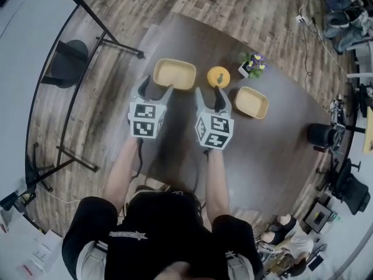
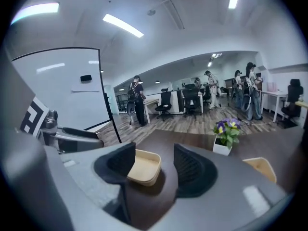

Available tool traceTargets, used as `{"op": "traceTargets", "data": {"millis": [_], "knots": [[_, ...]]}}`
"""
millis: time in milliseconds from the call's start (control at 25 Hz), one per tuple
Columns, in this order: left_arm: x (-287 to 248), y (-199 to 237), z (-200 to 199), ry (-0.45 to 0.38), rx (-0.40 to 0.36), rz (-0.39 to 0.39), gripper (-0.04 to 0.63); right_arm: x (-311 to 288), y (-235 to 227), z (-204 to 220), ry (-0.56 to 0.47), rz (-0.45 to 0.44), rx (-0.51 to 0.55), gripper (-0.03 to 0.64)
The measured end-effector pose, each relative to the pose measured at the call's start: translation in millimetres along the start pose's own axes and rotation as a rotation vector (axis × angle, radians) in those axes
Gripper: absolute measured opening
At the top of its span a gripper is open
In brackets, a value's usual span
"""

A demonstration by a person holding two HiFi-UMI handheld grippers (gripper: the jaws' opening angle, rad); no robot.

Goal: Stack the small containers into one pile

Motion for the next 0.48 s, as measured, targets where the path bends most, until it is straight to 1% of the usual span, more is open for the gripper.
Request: {"op": "traceTargets", "data": {"millis": [120,240,320,440,480], "knots": [[26,-18,-12,-0.053,-0.013,0.005,0.325,32,1,-13,-0.042,-0.013,0.042,0.255],[56,-42,-25,-0.112,-0.034,0.019,0.31,72,-2,-26,-0.107,-0.008,0.068,0.255],[80,-60,-32,-0.159,-0.057,0.025,0.282,104,-5,-33,-0.151,0.006,0.083,0.253],[118,-89,-38,-0.226,-0.098,0.024,0.22,155,-10,-37,-0.202,0.024,0.101,0.253],[129,-98,-36,-0.244,-0.103,0.024,0.199,172,-12,-36,-0.215,0.031,0.112,0.238]]}}
Point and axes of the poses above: the fingertips, and each gripper's own axes: x backward along the fingers, y to its left, z out of its underside, the point moved 9 cm from there along x, backward along the fingers, and after that the axes turned 3 degrees about -y, right-handed, at the moved point
